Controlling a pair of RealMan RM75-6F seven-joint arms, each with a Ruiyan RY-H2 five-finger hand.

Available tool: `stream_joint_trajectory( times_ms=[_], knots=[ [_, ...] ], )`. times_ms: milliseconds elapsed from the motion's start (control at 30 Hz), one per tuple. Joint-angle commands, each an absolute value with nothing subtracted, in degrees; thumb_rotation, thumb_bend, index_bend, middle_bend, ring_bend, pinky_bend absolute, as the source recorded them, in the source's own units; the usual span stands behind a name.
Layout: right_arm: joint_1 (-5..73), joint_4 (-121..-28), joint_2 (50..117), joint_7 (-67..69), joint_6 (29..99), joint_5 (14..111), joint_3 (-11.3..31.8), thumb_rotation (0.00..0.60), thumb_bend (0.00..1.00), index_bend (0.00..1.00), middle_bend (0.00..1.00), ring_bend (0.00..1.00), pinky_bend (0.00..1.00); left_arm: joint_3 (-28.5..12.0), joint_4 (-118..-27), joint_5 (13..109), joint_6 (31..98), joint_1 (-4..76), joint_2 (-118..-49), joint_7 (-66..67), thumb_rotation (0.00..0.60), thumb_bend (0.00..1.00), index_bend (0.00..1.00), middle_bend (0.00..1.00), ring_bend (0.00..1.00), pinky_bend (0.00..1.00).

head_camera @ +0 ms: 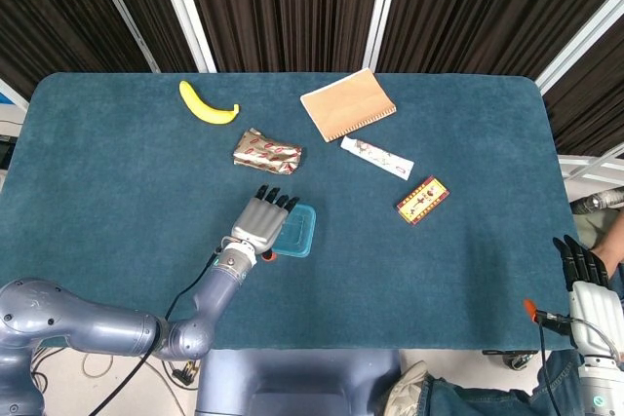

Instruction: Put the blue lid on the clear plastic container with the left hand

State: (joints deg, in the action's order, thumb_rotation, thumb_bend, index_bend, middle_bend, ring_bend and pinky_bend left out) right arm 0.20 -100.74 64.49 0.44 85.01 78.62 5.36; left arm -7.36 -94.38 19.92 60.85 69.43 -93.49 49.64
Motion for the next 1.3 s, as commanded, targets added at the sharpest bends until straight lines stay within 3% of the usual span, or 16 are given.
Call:
stream_joint_trajectory(
  times_ms=[33,400,700,867,933,1033,1300],
  knots=[
    [0.19,-100.72,64.50,0.42,85.02,78.62,5.36,0.600,0.27,0.02,0.00,0.00,0.00,-7.32,-94.50,19.92,60.99,69.44,-93.48,49.95,0.600,0.09,0.06,0.09,0.00,0.00],
    [0.17,-100.79,64.48,0.35,85.04,78.62,5.35,0.600,0.27,0.02,0.00,0.00,0.00,-7.25,-96.90,20.38,62.41,69.22,-92.39,51.43,0.600,0.09,0.03,0.04,0.00,0.00],
    [0.13,-100.92,64.50,0.10,85.06,78.46,5.37,0.600,0.27,0.02,0.00,0.00,0.00,-6.77,-104.44,24.39,63.58,66.60,-87.16,48.63,0.600,0.12,0.04,0.06,0.00,0.00],
    [0.14,-100.93,64.59,-0.07,84.99,78.29,5.38,0.600,0.27,0.02,0.00,0.00,0.00,-8.33,-102.25,30.27,63.95,64.89,-87.22,43.68,0.600,0.30,0.16,0.21,0.00,0.00],
    [0.14,-100.93,64.60,-0.08,84.97,78.15,5.44,0.600,0.27,0.02,0.00,0.00,0.00,-9.08,-100.26,32.49,63.02,64.45,-87.61,41.36,0.600,0.35,0.26,0.28,0.00,0.00],
    [0.09,-101.01,64.64,-0.01,85.07,78.07,5.51,0.600,0.27,0.02,0.00,0.00,0.00,-9.76,-97.16,35.30,62.13,64.00,-88.63,38.80,0.600,0.39,0.37,0.34,0.00,0.00],
    [0.06,-101.26,64.62,0.44,84.96,77.74,5.64,0.600,0.27,0.02,0.00,0.00,0.00,-10.73,-90.27,35.96,57.90,64.27,-91.02,36.13,0.600,0.42,0.48,0.45,0.00,0.00]
  ],
)
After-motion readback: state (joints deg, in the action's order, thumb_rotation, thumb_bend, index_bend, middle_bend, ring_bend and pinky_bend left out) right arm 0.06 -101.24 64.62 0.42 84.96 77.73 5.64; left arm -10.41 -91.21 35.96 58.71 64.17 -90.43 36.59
